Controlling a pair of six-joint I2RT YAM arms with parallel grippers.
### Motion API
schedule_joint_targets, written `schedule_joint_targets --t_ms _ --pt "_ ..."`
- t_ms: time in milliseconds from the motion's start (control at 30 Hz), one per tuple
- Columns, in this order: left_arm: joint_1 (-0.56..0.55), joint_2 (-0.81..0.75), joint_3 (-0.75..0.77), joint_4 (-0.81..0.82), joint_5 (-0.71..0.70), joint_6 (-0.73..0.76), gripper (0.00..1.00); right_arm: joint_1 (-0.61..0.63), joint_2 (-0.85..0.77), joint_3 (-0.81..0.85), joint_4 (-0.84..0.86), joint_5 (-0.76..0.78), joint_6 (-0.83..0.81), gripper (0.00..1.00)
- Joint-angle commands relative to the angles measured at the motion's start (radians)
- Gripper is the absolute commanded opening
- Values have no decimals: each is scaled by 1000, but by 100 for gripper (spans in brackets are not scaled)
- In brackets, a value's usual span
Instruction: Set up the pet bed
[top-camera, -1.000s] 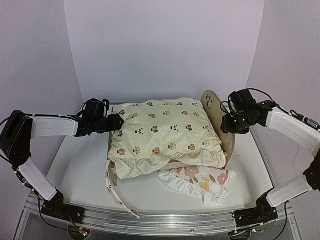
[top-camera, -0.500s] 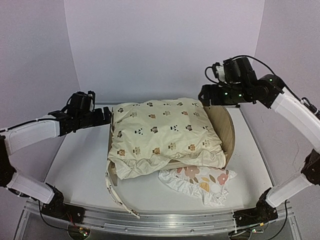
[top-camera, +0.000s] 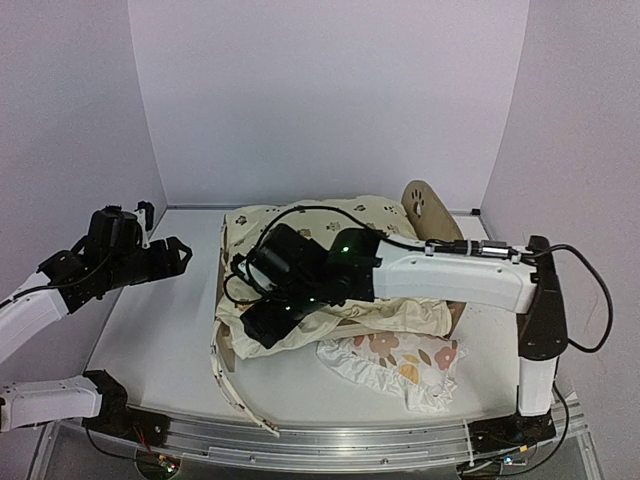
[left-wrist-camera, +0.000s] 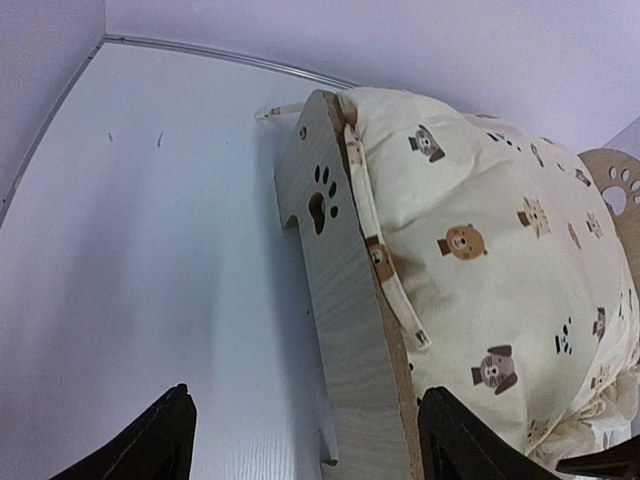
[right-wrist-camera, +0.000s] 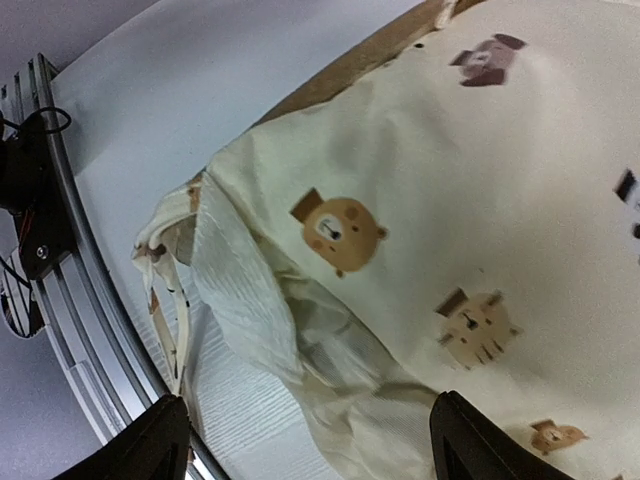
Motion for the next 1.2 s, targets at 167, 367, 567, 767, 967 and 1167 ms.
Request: schedule_joint_targets --t_ms 167,367,567,767,967,1167 --pt "-11 -26 -44 -23 92 -37 73 -11 135 193 46 -41 -39 82" --pt "-12 -26 -50 -13 102 -36 69 -12 190 227 78 -6 -63 79" --pt "-14 -31 -48 -13 111 -37 67 -12 259 272 86 25 -78 64" --pt "-14 -34 -45 -16 112 -34 65 -12 283 271 94 84 -96 42" --pt "-14 -38 -43 -9 143 -39 54 -13 267 264 98 109 -111 6" --pt "-18 -63 -29 14 223 -17 47 -25 179 263 100 175 -179 0"
